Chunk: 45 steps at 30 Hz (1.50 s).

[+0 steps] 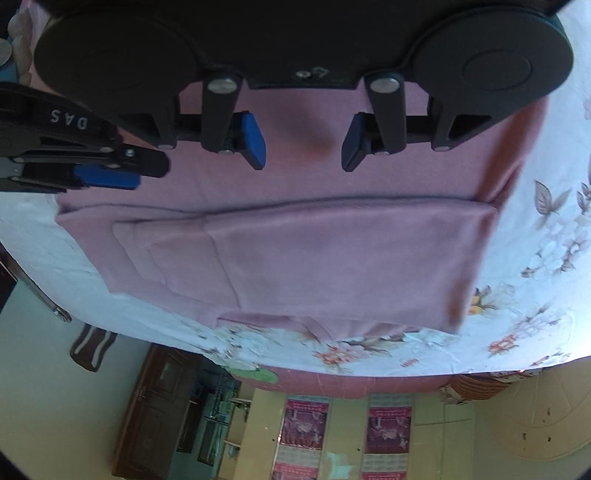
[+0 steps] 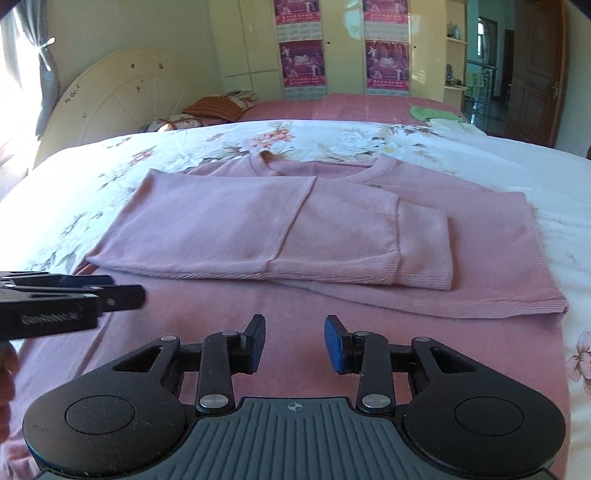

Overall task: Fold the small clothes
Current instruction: 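Open both tools and move them to the sweatshirt hem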

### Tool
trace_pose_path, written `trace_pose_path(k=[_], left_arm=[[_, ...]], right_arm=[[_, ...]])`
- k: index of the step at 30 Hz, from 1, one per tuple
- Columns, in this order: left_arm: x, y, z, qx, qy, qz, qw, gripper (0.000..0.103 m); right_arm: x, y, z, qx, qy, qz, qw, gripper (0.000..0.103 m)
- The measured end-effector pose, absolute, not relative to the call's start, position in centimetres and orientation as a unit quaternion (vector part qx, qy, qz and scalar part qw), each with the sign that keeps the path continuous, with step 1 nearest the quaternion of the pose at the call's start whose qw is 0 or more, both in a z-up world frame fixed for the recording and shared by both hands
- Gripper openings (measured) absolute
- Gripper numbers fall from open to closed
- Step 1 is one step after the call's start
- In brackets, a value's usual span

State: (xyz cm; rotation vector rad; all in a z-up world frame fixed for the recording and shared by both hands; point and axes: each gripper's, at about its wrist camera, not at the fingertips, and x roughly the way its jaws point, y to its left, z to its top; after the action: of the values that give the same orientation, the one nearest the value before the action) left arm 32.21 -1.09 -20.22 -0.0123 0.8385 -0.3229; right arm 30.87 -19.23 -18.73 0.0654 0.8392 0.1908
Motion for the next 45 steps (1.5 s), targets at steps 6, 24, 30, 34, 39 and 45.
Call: trace_pose_path(k=[6, 24, 30, 34, 39, 45], left_arm=[[28.1, 0.2, -21.9, 0.037, 0.406, -0.122, 0.905, 0.047], [21.1, -1.2, -20.6, 0.046, 0.415, -0.147, 0.897, 0.055], [17.3, 2.7, -21.6, 0.045, 0.42, -0.166, 0.891, 0.057], [14.7, 5.6, -21.6, 0.055, 0.411, -0.167, 0.895, 0.058], [14.1, 7.4, -20.9, 0.035, 0.415, -0.164, 0.894, 0.056], [13.4, 6.9, -19.6, 0.011, 0.407, -0.169, 0.898, 0.058]], right_arm=[[27.6, -22.1, -20.7, 0.0, 0.435, 0.08, 0.897, 0.035], [20.3, -18.1, -18.3, 0.016, 0.427, 0.133, 0.894, 0.035], [15.6, -18.2, -19.8, -0.059, 0.447, 0.077, 0.889, 0.035], [12.7, -20.6, -19.7, -0.057, 0.456, 0.014, 0.888, 0.035], [11.4, -20.4, -18.4, -0.042, 0.461, -0.021, 0.886, 0.039], [10.8, -16.8, -16.9, -0.008, 0.432, 0.018, 0.902, 0.039]])
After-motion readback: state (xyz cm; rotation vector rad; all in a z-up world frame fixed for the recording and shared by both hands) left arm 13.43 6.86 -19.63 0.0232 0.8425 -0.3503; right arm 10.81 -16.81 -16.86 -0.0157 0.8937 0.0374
